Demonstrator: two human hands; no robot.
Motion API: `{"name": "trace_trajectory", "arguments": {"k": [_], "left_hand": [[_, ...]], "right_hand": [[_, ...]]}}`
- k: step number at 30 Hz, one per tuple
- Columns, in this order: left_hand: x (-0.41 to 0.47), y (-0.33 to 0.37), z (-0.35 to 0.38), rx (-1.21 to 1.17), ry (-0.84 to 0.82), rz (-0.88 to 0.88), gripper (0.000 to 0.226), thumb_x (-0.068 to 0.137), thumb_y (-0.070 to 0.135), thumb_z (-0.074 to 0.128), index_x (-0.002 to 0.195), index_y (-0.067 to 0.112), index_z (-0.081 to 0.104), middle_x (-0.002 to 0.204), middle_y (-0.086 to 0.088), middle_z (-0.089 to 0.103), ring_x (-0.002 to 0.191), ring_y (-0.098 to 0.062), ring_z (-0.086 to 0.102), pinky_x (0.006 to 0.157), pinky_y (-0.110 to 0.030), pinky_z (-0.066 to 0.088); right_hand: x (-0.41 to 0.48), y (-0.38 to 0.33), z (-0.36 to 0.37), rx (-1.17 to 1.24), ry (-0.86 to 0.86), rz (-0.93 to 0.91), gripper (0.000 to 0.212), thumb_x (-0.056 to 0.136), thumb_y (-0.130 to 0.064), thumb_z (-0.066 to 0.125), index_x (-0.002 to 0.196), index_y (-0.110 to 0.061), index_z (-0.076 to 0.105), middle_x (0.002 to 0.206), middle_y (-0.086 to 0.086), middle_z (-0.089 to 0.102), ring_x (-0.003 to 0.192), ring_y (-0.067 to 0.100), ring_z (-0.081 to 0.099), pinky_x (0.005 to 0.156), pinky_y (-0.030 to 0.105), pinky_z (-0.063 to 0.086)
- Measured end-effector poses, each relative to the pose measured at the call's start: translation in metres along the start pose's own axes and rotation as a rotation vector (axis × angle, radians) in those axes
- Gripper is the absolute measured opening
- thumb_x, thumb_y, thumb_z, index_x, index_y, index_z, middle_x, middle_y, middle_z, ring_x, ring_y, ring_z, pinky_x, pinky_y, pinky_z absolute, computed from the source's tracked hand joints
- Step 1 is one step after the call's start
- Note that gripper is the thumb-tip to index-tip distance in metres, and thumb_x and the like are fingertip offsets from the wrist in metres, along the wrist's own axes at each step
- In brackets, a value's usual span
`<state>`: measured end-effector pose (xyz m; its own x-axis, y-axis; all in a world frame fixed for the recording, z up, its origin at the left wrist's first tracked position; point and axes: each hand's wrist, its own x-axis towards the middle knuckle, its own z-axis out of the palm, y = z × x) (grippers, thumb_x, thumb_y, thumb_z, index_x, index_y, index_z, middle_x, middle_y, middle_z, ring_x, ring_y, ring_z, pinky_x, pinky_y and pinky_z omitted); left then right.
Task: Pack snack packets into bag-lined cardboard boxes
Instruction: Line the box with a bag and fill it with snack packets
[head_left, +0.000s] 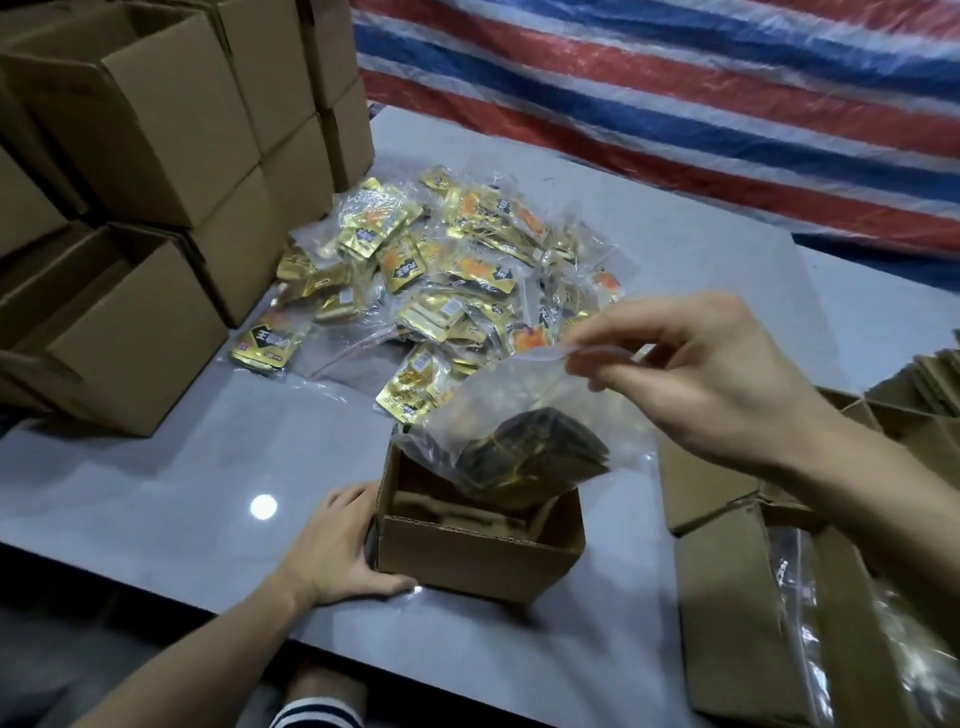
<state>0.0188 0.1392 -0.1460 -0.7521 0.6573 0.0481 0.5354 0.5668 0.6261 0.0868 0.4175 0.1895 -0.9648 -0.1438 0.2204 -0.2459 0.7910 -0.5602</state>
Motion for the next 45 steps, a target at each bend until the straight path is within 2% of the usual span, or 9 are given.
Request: {"name": "trace_trajectory", "arguments": {"k": [5, 14, 20, 26, 29, 32, 38, 42, 45], "left_hand": [[0.001, 0.001, -0.002, 0.003, -0.011, 0.001, 0.083, 0.054, 0.083, 0.074, 0.119, 0.032, 0.063, 0.115, 0.025, 0.049, 0.112, -0.007, 0.052, 0.099, -0.028, 0.038], [0.001, -0.003, -0.001, 0.015, -0.014, 0.007, 0.088, 0.055, 0.085, 0.071, 0.125, 0.032, 0.061, 0.123, 0.024, 0.05, 0.122, -0.006, 0.049, 0.105, -0.03, 0.037], [0.0, 0.0, -0.003, 0.007, 0.001, 0.013, 0.086, 0.054, 0.082, 0.074, 0.124, 0.033, 0.062, 0.122, 0.028, 0.048, 0.118, -0.003, 0.048, 0.101, -0.027, 0.037], [0.001, 0.002, -0.003, 0.011, 0.012, 0.032, 0.079, 0.053, 0.078, 0.077, 0.118, 0.035, 0.062, 0.117, 0.036, 0.043, 0.112, 0.007, 0.04, 0.097, -0.023, 0.034], [0.001, 0.002, -0.003, 0.008, 0.015, 0.033, 0.079, 0.053, 0.077, 0.077, 0.119, 0.036, 0.061, 0.117, 0.039, 0.041, 0.112, 0.007, 0.041, 0.098, -0.026, 0.037], [0.002, 0.002, -0.004, 0.014, -0.009, 0.031, 0.087, 0.055, 0.081, 0.075, 0.129, 0.039, 0.058, 0.128, 0.029, 0.051, 0.121, -0.001, 0.047, 0.102, -0.031, 0.04], [0.002, 0.003, -0.004, 0.021, -0.006, 0.029, 0.08, 0.054, 0.081, 0.075, 0.12, 0.039, 0.06, 0.118, 0.036, 0.044, 0.115, 0.004, 0.044, 0.098, -0.026, 0.036], [0.001, 0.002, -0.004, 0.008, 0.019, 0.024, 0.079, 0.052, 0.078, 0.077, 0.118, 0.038, 0.06, 0.113, 0.044, 0.038, 0.112, 0.012, 0.036, 0.098, -0.02, 0.03], [0.001, 0.002, -0.002, 0.016, 0.021, 0.015, 0.082, 0.051, 0.079, 0.076, 0.119, 0.034, 0.061, 0.11, 0.038, 0.041, 0.113, 0.005, 0.045, 0.096, -0.018, 0.029]], "right_hand": [[0.008, 0.002, 0.002, 0.053, -0.082, 0.01, 0.022, 0.085, 0.002, 0.072, 0.097, -0.015, 0.08, 0.085, -0.011, 0.075, 0.079, -0.009, 0.069, 0.069, 0.007, 0.05], [0.01, 0.007, 0.013, 0.055, -0.11, 0.065, 0.023, 0.085, -0.008, 0.072, 0.096, -0.027, 0.08, 0.084, -0.013, 0.076, 0.082, 0.002, 0.072, 0.078, 0.037, 0.06], [0.01, 0.012, 0.024, 0.046, -0.096, 0.097, 0.026, 0.086, -0.007, 0.075, 0.092, -0.032, 0.079, 0.078, -0.016, 0.074, 0.07, -0.004, 0.068, 0.064, 0.012, 0.048], [0.006, 0.012, 0.027, 0.084, -0.098, 0.132, 0.024, 0.087, -0.003, 0.073, 0.098, -0.022, 0.081, 0.08, -0.011, 0.076, 0.07, -0.006, 0.067, 0.065, 0.008, 0.047], [0.006, 0.012, 0.024, 0.08, -0.185, 0.177, 0.038, 0.087, 0.009, 0.065, 0.095, -0.024, 0.082, 0.081, -0.009, 0.076, 0.073, -0.008, 0.068, 0.064, 0.009, 0.049], [0.011, 0.015, 0.023, 0.072, -0.294, 0.278, 0.052, 0.086, 0.016, 0.056, 0.089, -0.029, 0.082, 0.076, -0.009, 0.076, 0.071, -0.001, 0.07, 0.057, 0.013, 0.05], [0.027, 0.023, 0.06, 0.087, -0.387, 0.38, 0.021, 0.085, -0.004, 0.076, 0.079, -0.024, 0.074, 0.063, -0.011, 0.071, 0.057, 0.006, 0.067, 0.05, 0.013, 0.045], [0.027, 0.037, 0.092, -0.124, -0.284, 0.363, 0.007, 0.09, -0.016, 0.073, 0.092, -0.021, 0.078, 0.08, -0.011, 0.071, 0.069, -0.003, 0.06, 0.068, 0.014, 0.045], [0.017, 0.041, 0.099, -0.146, -0.178, 0.33, 0.018, 0.088, -0.039, 0.073, 0.097, -0.023, 0.075, 0.089, -0.009, 0.072, 0.081, 0.005, 0.064, 0.077, 0.028, 0.052]]}}
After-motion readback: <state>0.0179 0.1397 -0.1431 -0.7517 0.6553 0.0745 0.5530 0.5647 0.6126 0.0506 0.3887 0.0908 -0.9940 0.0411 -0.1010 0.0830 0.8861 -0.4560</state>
